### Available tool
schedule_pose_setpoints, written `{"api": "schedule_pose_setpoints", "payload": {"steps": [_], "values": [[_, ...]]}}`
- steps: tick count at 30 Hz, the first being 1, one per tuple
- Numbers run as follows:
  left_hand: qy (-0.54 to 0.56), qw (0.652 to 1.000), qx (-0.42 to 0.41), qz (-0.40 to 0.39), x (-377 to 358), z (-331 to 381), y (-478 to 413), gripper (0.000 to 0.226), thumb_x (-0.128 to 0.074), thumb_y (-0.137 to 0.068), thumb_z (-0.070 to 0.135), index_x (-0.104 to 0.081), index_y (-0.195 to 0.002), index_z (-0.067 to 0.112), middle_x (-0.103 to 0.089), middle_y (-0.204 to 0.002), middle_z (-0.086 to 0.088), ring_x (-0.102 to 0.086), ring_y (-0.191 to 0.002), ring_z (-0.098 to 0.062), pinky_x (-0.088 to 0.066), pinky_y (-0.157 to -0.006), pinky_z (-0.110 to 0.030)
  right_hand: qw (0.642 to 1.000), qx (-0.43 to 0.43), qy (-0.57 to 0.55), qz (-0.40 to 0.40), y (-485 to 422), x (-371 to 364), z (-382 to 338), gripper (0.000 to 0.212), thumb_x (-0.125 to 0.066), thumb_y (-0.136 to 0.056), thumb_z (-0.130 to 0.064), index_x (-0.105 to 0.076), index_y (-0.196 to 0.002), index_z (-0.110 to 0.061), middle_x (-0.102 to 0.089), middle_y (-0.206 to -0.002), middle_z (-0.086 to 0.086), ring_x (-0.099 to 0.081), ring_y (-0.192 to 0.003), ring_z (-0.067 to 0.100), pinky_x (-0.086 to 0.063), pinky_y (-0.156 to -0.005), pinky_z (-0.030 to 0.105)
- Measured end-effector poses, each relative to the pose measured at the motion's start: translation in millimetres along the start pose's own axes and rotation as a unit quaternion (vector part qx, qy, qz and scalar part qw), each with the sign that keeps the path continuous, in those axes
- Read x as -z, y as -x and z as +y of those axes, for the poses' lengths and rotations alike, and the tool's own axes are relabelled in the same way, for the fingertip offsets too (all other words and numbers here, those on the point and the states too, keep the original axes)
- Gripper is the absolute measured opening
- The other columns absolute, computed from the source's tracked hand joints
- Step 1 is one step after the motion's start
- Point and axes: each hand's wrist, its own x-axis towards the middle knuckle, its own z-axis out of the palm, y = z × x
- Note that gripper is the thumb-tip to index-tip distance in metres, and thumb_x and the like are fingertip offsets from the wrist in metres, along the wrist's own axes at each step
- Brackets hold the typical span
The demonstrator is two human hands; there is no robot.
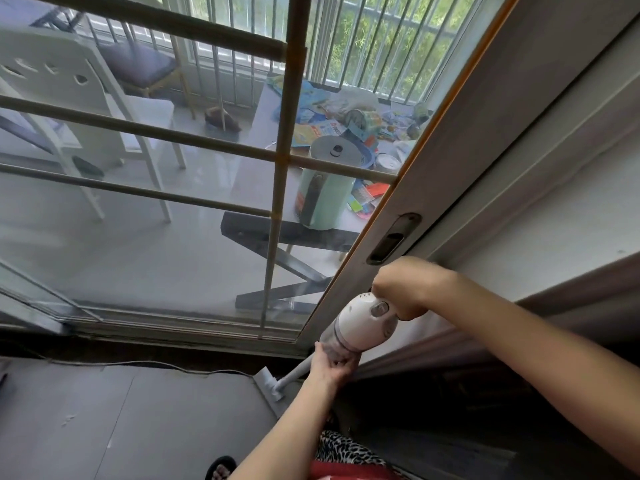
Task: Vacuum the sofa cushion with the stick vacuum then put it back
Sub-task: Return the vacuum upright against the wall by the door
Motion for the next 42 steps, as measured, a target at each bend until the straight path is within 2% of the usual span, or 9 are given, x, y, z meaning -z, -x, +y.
{"api": "schedule_pose_setpoints", "payload": {"steps": [8, 13, 17, 21, 24, 26, 30, 34, 42], "values": [[0.01, 1.0, -0.008, 0.0, 4, 0, 0, 0.067, -0.047, -0.096, 0.05, -0.037, -0.144, 0.005, -0.04, -0.148, -0.019, -0.042, -0.135, -0.035, -0.037, -0.111, -0.045, 1.0, 0.009, 0.021, -0.005, -8, -7, -5, 0.006, -0.063, -0.076, -0.015, -0.062, -0.081, -0.012, -0.058, -0.074, 0.004, -0.049, -0.058, 0.025, -0.03, -0.045, 0.025], [-0.04, 0.999, -0.026, 0.011, 8, 0, 3, 0.061, -0.05, -0.098, 0.037, -0.032, -0.146, 0.005, -0.037, -0.149, -0.02, -0.042, -0.135, -0.035, -0.057, -0.08, -0.046, 1.0, 0.008, 0.023, -0.014, -19, -11, -15, 0.005, -0.062, -0.078, -0.017, -0.06, -0.08, -0.013, -0.054, -0.073, 0.004, -0.049, -0.06, 0.026, -0.03, -0.044, 0.025], [-0.049, 0.998, -0.019, 0.023, 10, 1, 9, 0.061, -0.052, -0.097, 0.037, -0.033, -0.146, 0.005, -0.038, -0.148, -0.021, -0.042, -0.134, -0.035, -0.043, -0.106, -0.04, 1.0, 0.002, 0.02, -0.021, -20, -11, -14, 0.009, -0.063, -0.078, -0.022, -0.061, -0.08, -0.013, -0.051, -0.067, 0.002, -0.044, -0.052, 0.021, -0.031, -0.045, 0.025], [-0.043, 0.999, -0.024, 0.016, 7, 0, 3, 0.061, -0.051, -0.098, 0.038, -0.034, -0.144, 0.001, -0.041, -0.145, -0.022, -0.045, -0.132, -0.036, -0.056, -0.049, -0.047, 1.0, -0.003, 0.019, -0.017, -21, -11, -14, 0.02, -0.068, -0.076, -0.033, -0.061, -0.082, -0.015, -0.066, -0.083, 0.008, -0.051, -0.065, 0.027, -0.035, -0.052, 0.028], [-0.041, 0.999, -0.022, 0.004, 9, 2, -3, 0.061, -0.051, -0.098, 0.037, -0.034, -0.144, 0.001, -0.051, -0.118, -0.029, -0.056, -0.101, -0.044, -0.049, -0.039, -0.055, 1.0, -0.017, 0.013, -0.003, -25, -14, -14, 0.034, -0.071, -0.07, -0.049, -0.062, -0.08, -0.018, -0.071, -0.086, 0.004, -0.051, -0.066, 0.026, -0.035, -0.052, 0.028], [-0.029, 0.999, -0.018, -0.002, 9, 2, -3, 0.062, -0.051, -0.098, 0.037, -0.032, -0.144, 0.0, -0.051, -0.115, -0.029, -0.055, -0.089, -0.044, -0.05, -0.041, -0.055, 1.0, -0.027, 0.004, 0.004, -26, -16, -15, 0.043, -0.072, -0.065, -0.059, -0.059, -0.076, -0.019, -0.067, -0.078, 0.002, -0.052, -0.064, 0.025, -0.034, -0.05, 0.026], [-0.073, 0.997, -0.026, 0.009, 12, 2, -1, 0.066, -0.052, -0.097, 0.037, -0.027, -0.148, 0.004, -0.034, -0.148, -0.025, -0.047, -0.128, -0.041, -0.058, -0.064, -0.049, 0.999, -0.046, -0.007, 0.025, -25, -12, -15, 0.055, -0.071, -0.06, -0.069, -0.054, -0.079, -0.021, -0.055, -0.073, -0.004, -0.051, -0.067, 0.021, -0.025, -0.046, 0.025], [-0.126, 0.992, -0.014, 0.024, 14, 7, 9, 0.071, -0.052, -0.097, 0.038, -0.02, -0.153, 0.011, -0.027, -0.155, -0.021, -0.039, -0.135, -0.042, -0.041, -0.107, -0.045, 0.997, -0.064, -0.031, 0.028, -24, -10, -18, 0.061, -0.068, -0.063, -0.074, -0.052, -0.087, -0.02, -0.061, -0.087, -0.002, -0.058, -0.078, 0.021, -0.034, -0.055, 0.028], [-0.21, 0.975, -0.048, 0.064, 12, 16, 48, 0.059, -0.05, -0.097, 0.027, -0.031, -0.147, 0.003, -0.027, -0.155, -0.02, -0.034, -0.141, -0.031, -0.031, -0.115, -0.041, 0.994, -0.074, -0.064, 0.057, -28, -8, -30, 0.059, -0.06, -0.081, -0.061, -0.06, -0.12, -0.018, -0.066, -0.116, 0.005, -0.063, -0.105, 0.025, -0.052, -0.077, 0.036]]}}
